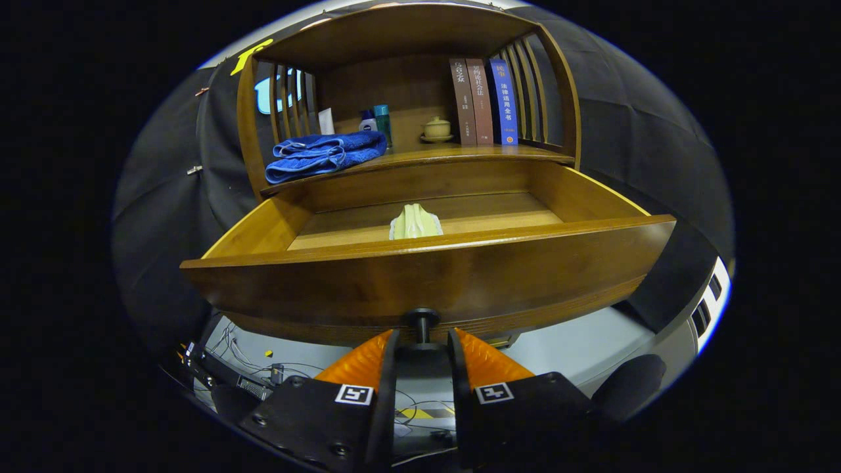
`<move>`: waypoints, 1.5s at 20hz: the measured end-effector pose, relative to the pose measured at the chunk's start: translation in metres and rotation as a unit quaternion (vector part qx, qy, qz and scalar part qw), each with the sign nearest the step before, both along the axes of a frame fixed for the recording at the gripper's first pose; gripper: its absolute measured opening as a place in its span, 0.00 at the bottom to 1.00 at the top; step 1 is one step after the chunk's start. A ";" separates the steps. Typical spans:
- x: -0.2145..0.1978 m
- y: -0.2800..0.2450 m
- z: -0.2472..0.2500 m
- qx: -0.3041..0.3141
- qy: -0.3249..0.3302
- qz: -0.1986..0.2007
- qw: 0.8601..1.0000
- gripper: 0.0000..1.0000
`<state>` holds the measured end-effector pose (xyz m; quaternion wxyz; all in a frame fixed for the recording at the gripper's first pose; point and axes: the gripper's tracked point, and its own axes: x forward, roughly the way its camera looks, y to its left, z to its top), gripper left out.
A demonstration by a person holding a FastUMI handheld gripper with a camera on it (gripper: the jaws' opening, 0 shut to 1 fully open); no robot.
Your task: Pull open the drawer, take out the items inside it, and place them on the countertop above the cabinet.
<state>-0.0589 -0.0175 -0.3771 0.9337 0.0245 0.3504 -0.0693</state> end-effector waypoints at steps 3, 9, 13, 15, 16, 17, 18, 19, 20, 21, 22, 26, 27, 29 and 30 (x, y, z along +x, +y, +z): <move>-0.005 0.002 0.004 0.005 0.000 0.004 1.000 0.51; 0.001 -0.006 0.079 -0.010 -0.055 -0.009 0.998 0.97; 0.034 0.000 0.124 -0.014 -0.077 0.009 0.997 0.97; 0.065 0.006 0.133 0.001 -0.080 0.016 0.997 0.97; 0.080 0.005 0.132 0.005 -0.074 0.019 0.997 0.97; 0.095 0.005 0.128 0.010 -0.063 0.022 0.998 0.97; 0.107 0.004 0.121 0.008 -0.048 0.022 0.999 0.97; 0.121 0.001 0.115 0.006 -0.034 0.022 0.999 0.97; 0.132 -0.001 0.106 0.001 -0.016 0.022 1.000 0.97; 0.141 -0.003 0.098 0.000 0.005 0.023 1.000 1.00; 0.150 -0.003 0.089 0.000 0.023 0.022 0.999 1.00; 0.179 -0.003 0.059 0.001 0.070 0.030 0.997 1.00; 0.183 -0.004 0.050 0.000 0.086 0.030 0.996 0.99; 0.188 -0.005 0.030 0.002 0.122 0.029 0.992 1.00; 0.190 -0.008 0.020 0.003 0.138 0.026 0.990 0.99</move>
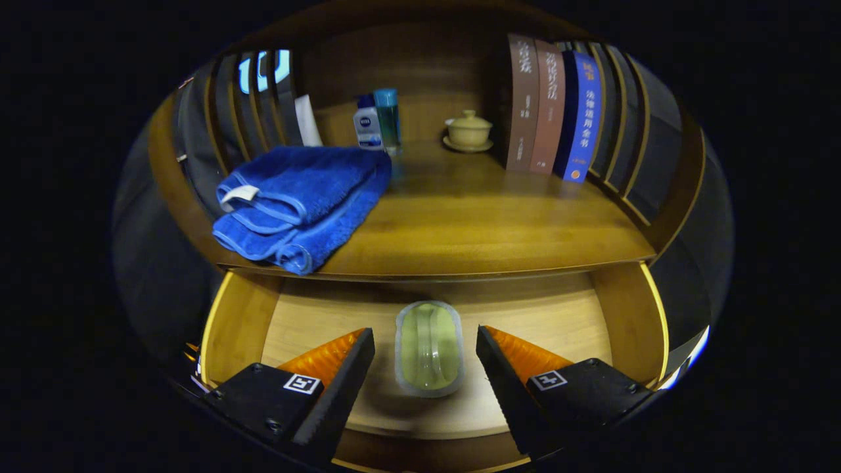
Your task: Pull open the drawer, take out the items inside it, and place them on the countertop above the cabinet.
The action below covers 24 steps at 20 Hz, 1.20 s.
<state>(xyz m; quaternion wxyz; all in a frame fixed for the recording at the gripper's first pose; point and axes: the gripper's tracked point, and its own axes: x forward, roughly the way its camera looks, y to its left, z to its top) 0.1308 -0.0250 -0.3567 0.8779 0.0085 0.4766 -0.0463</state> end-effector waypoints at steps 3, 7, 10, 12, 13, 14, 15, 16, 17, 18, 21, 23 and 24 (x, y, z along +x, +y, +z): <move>-0.002 -0.005 -0.021 -0.008 0.050 -0.008 0.999 0.99; -0.005 -0.008 -0.036 -0.020 0.090 -0.013 0.996 0.73; -0.010 -0.013 -0.043 -0.018 0.120 -0.021 0.992 0.45; -0.011 -0.007 -0.051 -0.019 0.128 -0.009 0.992 0.26; -0.012 -0.004 -0.049 -0.018 0.129 -0.001 0.991 0.26; -0.012 -0.004 -0.050 -0.021 0.131 0.004 0.991 0.26; -0.012 -0.003 -0.049 -0.023 0.128 0.008 0.991 0.26; -0.012 -0.002 -0.047 -0.023 0.125 0.010 0.992 0.26; -0.012 -0.002 -0.044 -0.020 0.119 0.009 0.993 0.26; -0.013 -0.003 -0.041 -0.012 0.111 0.005 0.994 0.26; -0.032 -0.004 -0.024 0.000 0.085 -0.006 0.996 0.26; -0.044 -0.004 -0.002 -0.002 0.053 -0.005 0.999 0.26; -0.049 -0.004 0.011 -0.003 0.036 -0.002 0.999 0.26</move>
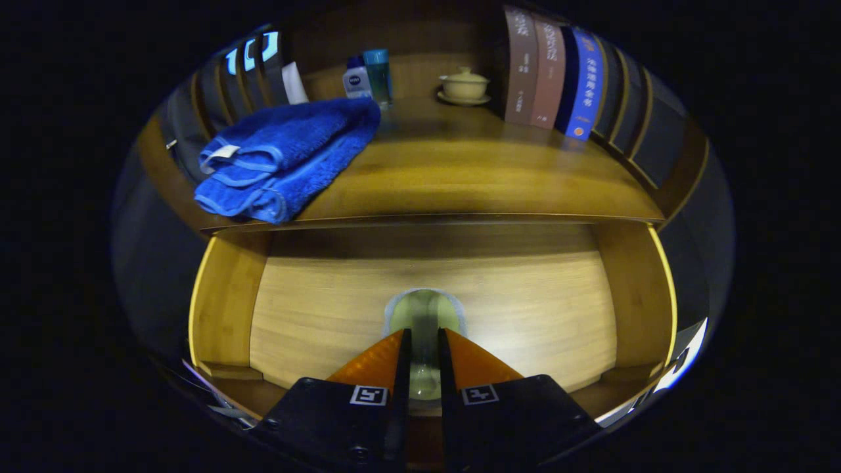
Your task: Pull open the drawer, take out the items inside it, and place them on the countertop above the cabinet.
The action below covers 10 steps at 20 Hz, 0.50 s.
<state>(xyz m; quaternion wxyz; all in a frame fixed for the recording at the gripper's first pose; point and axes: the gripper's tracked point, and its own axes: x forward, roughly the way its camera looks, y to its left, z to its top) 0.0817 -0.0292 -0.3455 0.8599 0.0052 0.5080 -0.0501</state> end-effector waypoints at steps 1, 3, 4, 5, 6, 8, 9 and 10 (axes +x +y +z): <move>-0.003 0.000 0.013 -0.001 -0.018 0.001 1.000 0.26; -0.001 0.000 0.041 -0.003 -0.055 0.002 0.998 0.26; 0.001 0.000 0.057 -0.002 -0.075 0.002 0.997 0.26; 0.007 0.002 0.072 0.000 -0.094 0.003 0.996 0.26; 0.016 0.002 0.084 0.002 -0.114 0.003 0.993 0.26; 0.038 0.002 0.103 0.003 -0.137 0.005 0.991 0.26; 0.048 0.003 0.113 0.004 -0.146 0.004 0.989 0.26; 0.061 0.002 0.119 0.005 -0.155 0.005 0.988 0.26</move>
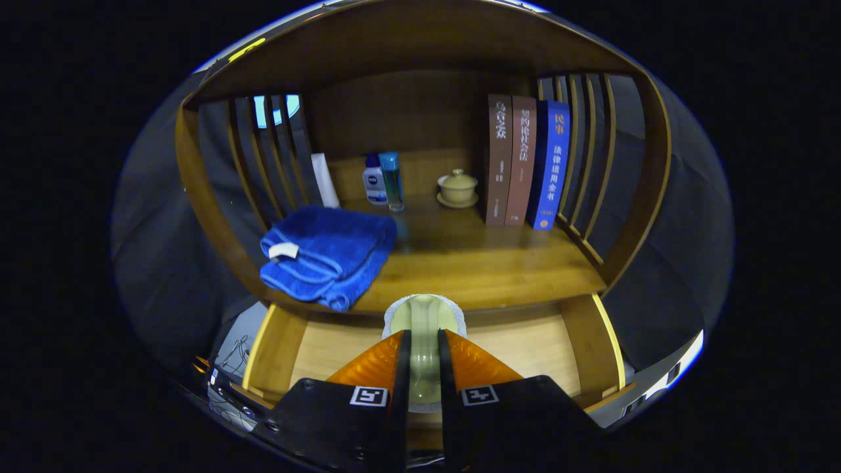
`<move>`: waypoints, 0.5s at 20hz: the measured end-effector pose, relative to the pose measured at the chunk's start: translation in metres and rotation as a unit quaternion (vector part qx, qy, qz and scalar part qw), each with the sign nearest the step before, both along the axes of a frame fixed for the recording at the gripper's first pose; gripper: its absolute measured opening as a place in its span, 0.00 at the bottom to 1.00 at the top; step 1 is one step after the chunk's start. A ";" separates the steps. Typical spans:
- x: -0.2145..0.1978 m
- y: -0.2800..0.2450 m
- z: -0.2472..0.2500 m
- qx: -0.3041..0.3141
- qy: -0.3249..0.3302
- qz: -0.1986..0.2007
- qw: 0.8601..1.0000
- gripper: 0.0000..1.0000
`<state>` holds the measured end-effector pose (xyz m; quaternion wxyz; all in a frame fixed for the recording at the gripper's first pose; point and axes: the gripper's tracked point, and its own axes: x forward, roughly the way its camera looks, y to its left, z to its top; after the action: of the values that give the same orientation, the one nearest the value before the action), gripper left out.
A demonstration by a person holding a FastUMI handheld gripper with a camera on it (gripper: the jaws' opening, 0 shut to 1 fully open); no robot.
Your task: Pull open the drawer, take out the items inside it, and place them on the countertop above the cabinet.
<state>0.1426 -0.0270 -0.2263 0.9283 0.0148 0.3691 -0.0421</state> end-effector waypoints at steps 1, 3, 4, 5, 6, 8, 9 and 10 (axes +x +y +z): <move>0.012 -0.002 0.004 -0.003 -0.003 0.000 1.000 0.26; 0.036 -0.006 0.010 -0.006 -0.010 -0.004 1.000 0.26; 0.049 -0.009 0.012 -0.004 -0.012 -0.009 1.000 0.26; 0.061 -0.012 0.011 -0.002 -0.013 -0.014 1.000 0.26; 0.074 -0.013 0.007 0.001 -0.010 -0.017 1.000 0.26; 0.095 -0.016 -0.007 0.006 0.008 -0.021 1.000 0.26; 0.106 -0.016 -0.016 0.011 0.019 -0.022 1.000 0.26; 0.115 -0.017 -0.024 0.016 0.026 -0.023 0.999 0.26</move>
<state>0.2576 -0.0437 -0.2499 0.9168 0.0373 0.3933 -0.0577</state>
